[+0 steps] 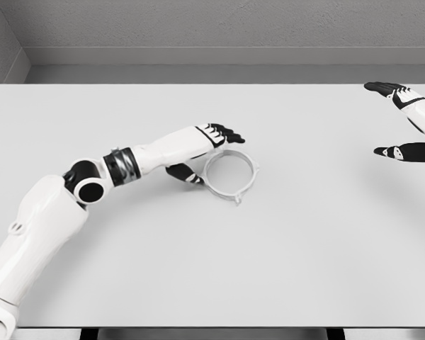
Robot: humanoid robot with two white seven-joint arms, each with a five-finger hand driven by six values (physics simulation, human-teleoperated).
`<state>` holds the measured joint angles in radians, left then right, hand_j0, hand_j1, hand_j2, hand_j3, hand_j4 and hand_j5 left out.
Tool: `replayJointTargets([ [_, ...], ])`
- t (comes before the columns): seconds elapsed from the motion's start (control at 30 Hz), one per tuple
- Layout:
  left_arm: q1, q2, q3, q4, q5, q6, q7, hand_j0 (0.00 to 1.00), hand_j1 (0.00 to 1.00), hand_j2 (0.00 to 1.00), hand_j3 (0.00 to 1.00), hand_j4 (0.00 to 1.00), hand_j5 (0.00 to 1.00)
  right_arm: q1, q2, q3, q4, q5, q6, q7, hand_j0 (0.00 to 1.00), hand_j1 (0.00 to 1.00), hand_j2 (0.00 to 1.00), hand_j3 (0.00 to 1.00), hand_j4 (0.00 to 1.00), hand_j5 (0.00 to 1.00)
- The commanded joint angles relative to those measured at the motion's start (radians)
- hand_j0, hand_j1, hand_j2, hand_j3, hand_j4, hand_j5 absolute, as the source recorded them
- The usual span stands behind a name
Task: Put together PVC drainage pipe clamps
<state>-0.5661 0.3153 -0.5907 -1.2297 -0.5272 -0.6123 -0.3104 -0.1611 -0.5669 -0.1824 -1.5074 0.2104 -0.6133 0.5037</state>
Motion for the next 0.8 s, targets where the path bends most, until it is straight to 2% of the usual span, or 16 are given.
replayJointTargets([
  [0.0, 0.0, 0.018, 0.003, -0.007, 0.013, 0.001, 0.001, 1.0, 1.0, 1.0, 1.0, 1.0, 1.0, 0.0, -0.001, 0.0, 0.0, -0.008, 0.002, -0.001, 1.0, 1.0, 1.0, 1.0, 1.0, 1.0],
  [0.1, -0.002, 0.071, 0.0, -0.036, 0.021, 0.001, 0.004, 1.0, 1.0, 1.0, 1.0, 1.0, 1.0, 0.0, -0.001, 0.0, 0.0, -0.008, 0.002, -0.001, 1.0, 1.0, 1.0, 1.0, 1.0, 1.0],
  [0.17, 0.0, 0.145, 0.002, -0.073, 0.07, 0.001, 0.004, 1.0, 1.0, 1.0, 1.0, 1.0, 1.0, -0.002, -0.002, 0.0, 0.0, -0.008, 0.002, -0.001, 1.0, 1.0, 1.0, 1.0, 1.0, 1.0],
  [0.3, -0.017, 0.246, 0.011, -0.082, 0.082, 0.001, 0.01, 1.0, 1.0, 1.0, 1.0, 1.0, 1.0, 0.0, -0.001, 0.0, 0.0, -0.008, 0.002, -0.001, 1.0, 1.0, 1.0, 1.0, 1.0, 1.0],
  [0.4, -0.02, 0.33, 0.045, -0.077, 0.141, 0.001, 0.01, 1.0, 1.0, 1.0, 1.0, 1.0, 1.0, 0.003, -0.002, 0.0, 0.0, -0.008, 0.002, -0.001, 1.0, 1.0, 1.0, 1.0, 1.0, 1.0],
  [0.63, -0.018, 0.413, 0.081, -0.063, 0.15, 0.001, 0.007, 1.0, 1.0, 1.0, 1.0, 1.0, 1.0, 0.003, -0.002, -0.002, 0.001, -0.008, 0.002, -0.001, 1.0, 1.0, 1.0, 1.0, 1.0, 1.0],
  [0.77, -0.015, 0.476, 0.092, -0.031, 0.208, 0.001, 0.007, 1.0, 1.0, 1.0, 1.0, 1.0, 1.0, 0.003, -0.002, -0.002, 0.001, -0.008, 0.002, -0.001, 1.0, 1.0, 1.0, 1.0, 1.0, 1.0],
])
